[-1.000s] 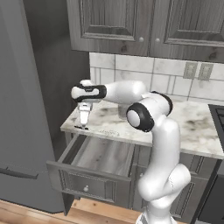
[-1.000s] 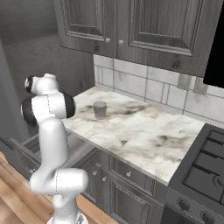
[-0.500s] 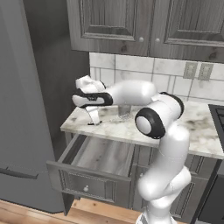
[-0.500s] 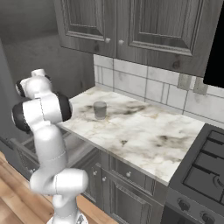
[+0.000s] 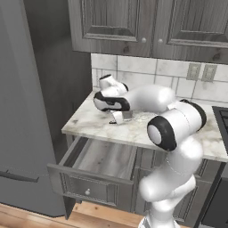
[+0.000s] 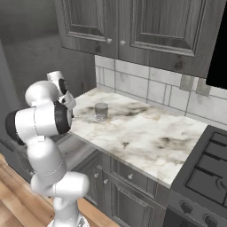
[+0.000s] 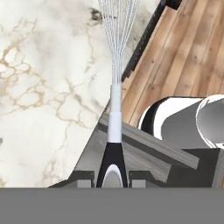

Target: Pick the whisk from the drawer and place it on the counter.

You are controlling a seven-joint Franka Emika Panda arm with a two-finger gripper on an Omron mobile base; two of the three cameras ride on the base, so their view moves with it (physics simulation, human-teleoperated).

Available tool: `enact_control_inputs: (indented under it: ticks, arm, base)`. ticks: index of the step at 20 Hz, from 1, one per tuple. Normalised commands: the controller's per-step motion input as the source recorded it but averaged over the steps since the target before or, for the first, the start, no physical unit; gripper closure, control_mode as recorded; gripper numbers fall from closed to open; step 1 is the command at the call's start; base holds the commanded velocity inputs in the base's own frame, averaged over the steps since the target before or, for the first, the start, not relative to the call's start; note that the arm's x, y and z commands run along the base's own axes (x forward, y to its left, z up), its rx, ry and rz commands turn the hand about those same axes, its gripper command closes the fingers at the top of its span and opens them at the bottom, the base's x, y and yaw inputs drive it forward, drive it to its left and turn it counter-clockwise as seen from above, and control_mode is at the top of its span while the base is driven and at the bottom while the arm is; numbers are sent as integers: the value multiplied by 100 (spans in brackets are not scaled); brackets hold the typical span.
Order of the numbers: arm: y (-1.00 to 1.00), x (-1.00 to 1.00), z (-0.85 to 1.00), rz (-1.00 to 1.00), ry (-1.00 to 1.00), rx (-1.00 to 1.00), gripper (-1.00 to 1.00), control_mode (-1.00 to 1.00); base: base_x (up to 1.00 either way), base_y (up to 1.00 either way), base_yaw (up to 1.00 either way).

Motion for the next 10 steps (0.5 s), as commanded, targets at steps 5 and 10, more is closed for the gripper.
enact_control_inputs:
  ticks: [5,10]
  arm:
    - [-92,3,-6,-6,-4,2,100,-100]
    - [-82,54,-28,0,9,13,100,-100]
  base:
    - [0,0,0]
    - [0,0,0]
